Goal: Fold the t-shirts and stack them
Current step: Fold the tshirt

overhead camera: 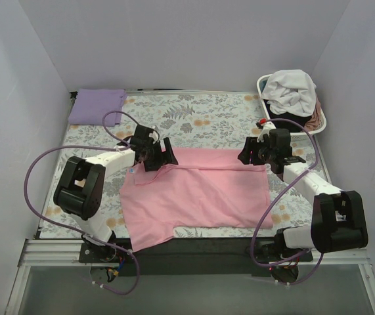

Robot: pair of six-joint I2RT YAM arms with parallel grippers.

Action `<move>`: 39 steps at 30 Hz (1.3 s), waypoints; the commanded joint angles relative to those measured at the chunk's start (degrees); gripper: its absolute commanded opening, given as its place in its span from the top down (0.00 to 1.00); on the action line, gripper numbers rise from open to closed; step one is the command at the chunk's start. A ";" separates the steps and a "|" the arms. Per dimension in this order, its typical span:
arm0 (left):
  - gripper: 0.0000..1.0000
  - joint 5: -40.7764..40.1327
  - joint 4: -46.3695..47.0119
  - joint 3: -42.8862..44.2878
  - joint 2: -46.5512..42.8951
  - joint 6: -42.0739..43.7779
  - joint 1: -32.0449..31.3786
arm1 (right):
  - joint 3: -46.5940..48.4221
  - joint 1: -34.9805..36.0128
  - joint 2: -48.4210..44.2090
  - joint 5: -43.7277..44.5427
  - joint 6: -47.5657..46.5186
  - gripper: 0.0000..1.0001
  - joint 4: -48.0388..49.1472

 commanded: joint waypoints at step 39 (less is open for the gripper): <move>0.40 -18.91 -4.11 12.26 8.61 -1.55 18.42 | 8.86 -3.69 12.26 8.33 -0.57 0.51 2.66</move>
